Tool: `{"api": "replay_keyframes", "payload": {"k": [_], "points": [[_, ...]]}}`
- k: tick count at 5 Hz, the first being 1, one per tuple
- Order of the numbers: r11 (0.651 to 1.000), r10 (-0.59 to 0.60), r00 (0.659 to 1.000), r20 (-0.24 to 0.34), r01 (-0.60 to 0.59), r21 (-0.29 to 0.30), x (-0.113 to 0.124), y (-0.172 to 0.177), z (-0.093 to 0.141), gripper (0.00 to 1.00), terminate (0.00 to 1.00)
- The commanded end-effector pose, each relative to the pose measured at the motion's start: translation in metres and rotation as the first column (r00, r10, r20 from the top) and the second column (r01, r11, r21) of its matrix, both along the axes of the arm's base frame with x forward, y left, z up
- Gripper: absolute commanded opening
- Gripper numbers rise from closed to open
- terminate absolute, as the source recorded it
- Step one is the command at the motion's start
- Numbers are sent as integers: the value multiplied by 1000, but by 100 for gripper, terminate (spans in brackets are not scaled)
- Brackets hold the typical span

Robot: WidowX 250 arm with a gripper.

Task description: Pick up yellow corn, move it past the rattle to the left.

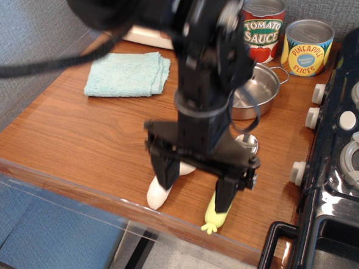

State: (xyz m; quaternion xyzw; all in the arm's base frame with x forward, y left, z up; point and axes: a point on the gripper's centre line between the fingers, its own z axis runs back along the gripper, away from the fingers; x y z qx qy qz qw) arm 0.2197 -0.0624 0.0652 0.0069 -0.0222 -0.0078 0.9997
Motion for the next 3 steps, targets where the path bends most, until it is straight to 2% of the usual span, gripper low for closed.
{"api": "replay_keyframes", "payload": {"k": [1, 2, 3], "points": [[993, 100, 994, 32, -98, -67, 10, -9, -37, 100, 0], [988, 133, 989, 59, -127, -86, 14, -14, -44, 100, 0], [991, 112, 991, 77, -106, -76, 21, -21, -42, 100, 0]]}}
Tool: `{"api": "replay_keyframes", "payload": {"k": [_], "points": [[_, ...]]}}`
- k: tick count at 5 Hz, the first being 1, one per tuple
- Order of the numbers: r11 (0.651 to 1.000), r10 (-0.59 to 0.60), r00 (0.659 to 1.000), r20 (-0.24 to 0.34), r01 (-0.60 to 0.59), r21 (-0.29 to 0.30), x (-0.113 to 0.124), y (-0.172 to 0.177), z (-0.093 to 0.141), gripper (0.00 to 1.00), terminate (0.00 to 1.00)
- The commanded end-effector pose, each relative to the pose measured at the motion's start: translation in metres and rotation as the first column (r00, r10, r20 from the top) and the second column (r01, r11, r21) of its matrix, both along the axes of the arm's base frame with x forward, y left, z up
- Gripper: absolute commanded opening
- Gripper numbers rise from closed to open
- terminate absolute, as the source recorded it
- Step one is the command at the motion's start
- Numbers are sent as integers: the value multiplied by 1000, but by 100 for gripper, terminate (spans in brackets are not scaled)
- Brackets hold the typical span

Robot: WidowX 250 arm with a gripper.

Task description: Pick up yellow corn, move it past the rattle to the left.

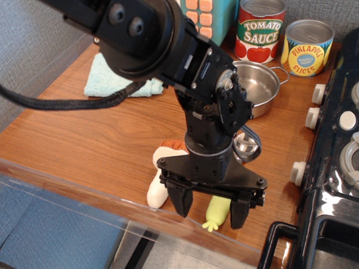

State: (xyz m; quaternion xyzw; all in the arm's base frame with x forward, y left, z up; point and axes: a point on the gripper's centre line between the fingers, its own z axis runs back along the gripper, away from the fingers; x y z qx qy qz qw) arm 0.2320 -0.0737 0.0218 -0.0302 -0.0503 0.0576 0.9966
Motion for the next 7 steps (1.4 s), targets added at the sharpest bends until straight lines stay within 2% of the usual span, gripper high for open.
{"api": "replay_keyframes", "payload": {"k": [1, 2, 3, 4, 5, 6, 7], "points": [[1000, -25, 999, 22, 25, 10, 16, -12, -3, 100, 0], [1000, -29, 999, 32, 29, 5, 23, -14, -2, 100, 0], [999, -35, 999, 14, 35, 16, 26, -13, -8, 0, 0], [999, -40, 999, -5, 40, 23, 26, -12, -12, 0, 0], [998, -58, 998, -10, 58, 28, 27, -12, -6, 0, 0], [995, -100, 994, 53, 99, 17, 35, -13, 21, 0, 0], [987, -136, 969, 205, 151, -59, 42, -7, 70, 0, 0]]}}
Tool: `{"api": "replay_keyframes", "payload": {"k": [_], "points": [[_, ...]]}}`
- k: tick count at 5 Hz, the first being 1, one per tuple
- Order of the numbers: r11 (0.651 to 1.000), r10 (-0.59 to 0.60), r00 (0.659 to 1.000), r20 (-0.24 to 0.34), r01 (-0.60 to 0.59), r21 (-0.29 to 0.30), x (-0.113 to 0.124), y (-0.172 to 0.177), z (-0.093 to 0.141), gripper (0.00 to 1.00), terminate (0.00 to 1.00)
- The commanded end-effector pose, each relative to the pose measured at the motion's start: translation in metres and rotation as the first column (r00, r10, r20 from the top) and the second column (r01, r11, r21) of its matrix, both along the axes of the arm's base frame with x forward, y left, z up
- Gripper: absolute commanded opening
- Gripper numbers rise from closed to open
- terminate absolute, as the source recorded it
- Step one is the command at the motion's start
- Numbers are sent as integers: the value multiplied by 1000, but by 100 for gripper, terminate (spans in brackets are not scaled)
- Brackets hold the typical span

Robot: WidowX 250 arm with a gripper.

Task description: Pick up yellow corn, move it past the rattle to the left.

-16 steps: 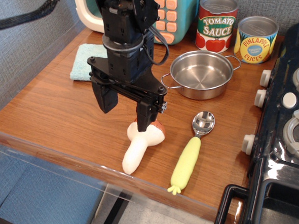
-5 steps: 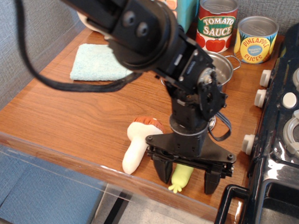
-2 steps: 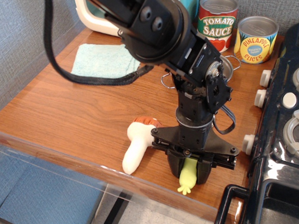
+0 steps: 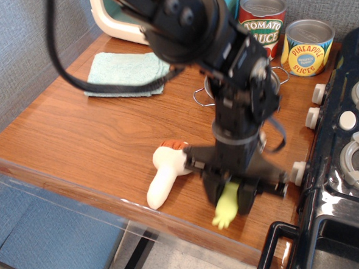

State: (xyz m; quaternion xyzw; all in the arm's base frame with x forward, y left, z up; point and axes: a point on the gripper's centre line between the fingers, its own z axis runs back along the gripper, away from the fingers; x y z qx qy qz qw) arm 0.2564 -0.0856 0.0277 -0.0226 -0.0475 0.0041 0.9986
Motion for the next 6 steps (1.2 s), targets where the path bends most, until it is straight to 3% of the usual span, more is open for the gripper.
{"api": "replay_keyframes", "payload": {"k": [1, 2, 4, 6], "points": [[994, -20, 965, 262, 48, -101, 5, 34, 98, 0, 0], [998, 21, 980, 197, -10, -55, -10, 81, 101, 0, 0], [1000, -31, 999, 14, 31, -2, -28, 181, 52, 0, 0], [994, -64, 998, -29, 66, 82, -20, 217, 12, 0, 0]]}}
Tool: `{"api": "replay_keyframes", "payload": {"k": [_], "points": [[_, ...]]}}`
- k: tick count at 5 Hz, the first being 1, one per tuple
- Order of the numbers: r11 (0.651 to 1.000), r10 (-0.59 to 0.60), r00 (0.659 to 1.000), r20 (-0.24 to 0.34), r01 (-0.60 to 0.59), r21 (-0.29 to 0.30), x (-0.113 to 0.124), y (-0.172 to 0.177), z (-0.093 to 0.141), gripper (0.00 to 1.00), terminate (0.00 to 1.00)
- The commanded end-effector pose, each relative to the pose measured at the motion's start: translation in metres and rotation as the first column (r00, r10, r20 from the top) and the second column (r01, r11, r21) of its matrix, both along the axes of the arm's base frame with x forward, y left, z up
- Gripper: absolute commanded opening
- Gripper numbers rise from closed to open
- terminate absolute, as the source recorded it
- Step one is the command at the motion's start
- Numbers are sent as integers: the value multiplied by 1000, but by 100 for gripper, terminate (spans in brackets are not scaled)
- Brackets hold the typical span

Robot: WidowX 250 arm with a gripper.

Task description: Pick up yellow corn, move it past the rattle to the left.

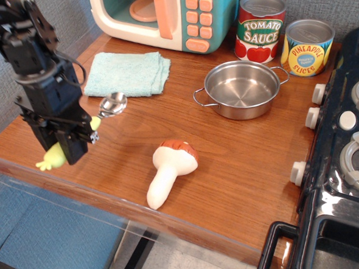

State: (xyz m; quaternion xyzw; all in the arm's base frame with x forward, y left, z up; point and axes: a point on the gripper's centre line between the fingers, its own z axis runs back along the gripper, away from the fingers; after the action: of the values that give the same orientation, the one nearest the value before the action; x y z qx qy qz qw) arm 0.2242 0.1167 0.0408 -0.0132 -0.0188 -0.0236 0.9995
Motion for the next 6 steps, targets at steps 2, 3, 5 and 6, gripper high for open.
{"api": "replay_keyframes", "payload": {"k": [2, 3, 5, 6], "points": [[997, -21, 1000, 20, 19, 81, 30, 17, -18, 0, 0], [996, -11, 1000, 15, 10, 89, 32, 16, -25, 0, 0], [997, 17, 998, 54, -21, 79, 31, 8, -14, 100, 0], [997, 25, 998, 65, -30, 69, 31, 6, -6, 100, 0]]}}
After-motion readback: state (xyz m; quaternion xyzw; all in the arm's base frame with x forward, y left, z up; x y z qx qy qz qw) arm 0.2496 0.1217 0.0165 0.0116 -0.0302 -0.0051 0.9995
